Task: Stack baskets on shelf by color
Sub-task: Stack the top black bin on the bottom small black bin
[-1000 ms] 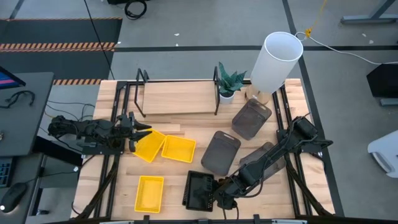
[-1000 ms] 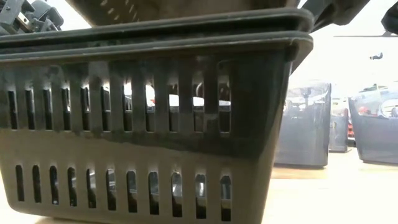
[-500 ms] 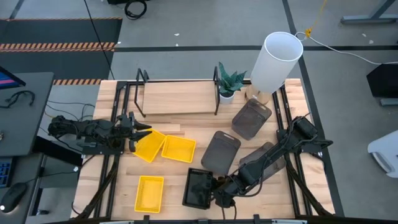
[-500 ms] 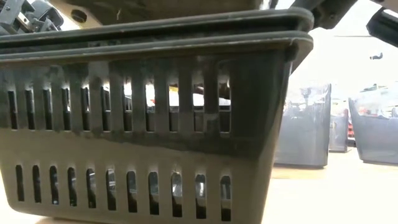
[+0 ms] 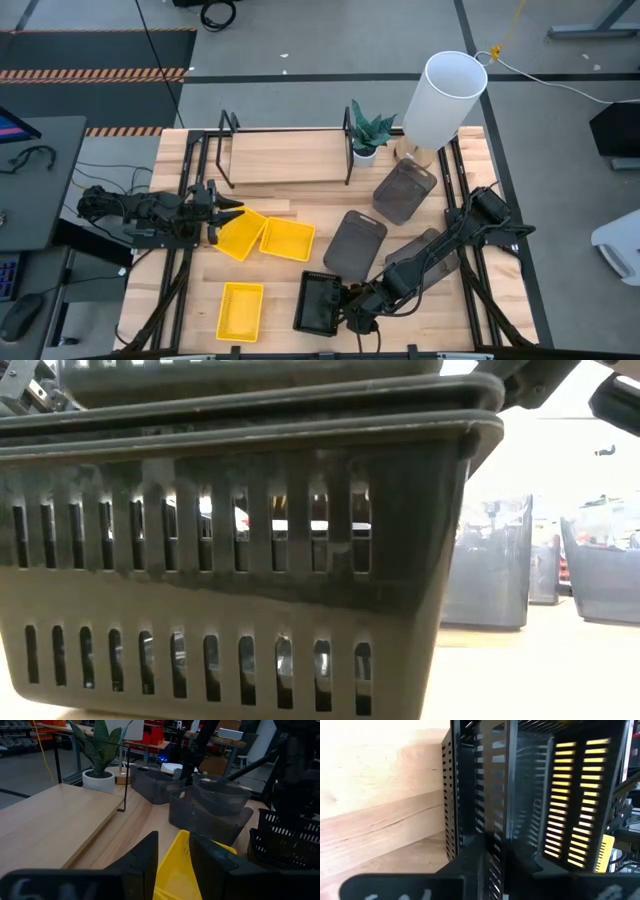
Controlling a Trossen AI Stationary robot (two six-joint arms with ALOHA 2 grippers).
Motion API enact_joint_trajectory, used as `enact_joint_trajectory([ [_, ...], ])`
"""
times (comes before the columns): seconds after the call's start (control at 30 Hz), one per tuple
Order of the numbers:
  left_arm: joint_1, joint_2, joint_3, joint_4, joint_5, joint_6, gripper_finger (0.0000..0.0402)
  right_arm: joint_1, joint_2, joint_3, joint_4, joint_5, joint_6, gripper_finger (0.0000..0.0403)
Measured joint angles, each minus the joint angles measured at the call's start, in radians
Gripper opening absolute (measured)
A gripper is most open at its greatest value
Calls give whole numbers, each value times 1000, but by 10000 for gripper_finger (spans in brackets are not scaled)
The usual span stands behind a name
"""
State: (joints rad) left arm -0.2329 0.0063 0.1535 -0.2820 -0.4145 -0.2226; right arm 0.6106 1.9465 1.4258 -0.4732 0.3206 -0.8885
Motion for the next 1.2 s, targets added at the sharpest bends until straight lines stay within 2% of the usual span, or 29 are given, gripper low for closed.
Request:
enact_joint_trajectory([
  [0.4, 0, 0, 0, 0, 0, 0, 117, -4, 0, 0, -5, -34, 41, 75],
  [1.2, 0, 0, 0, 0, 0, 0, 117, -16, -2, -29, 17, -6, 57, 85],
])
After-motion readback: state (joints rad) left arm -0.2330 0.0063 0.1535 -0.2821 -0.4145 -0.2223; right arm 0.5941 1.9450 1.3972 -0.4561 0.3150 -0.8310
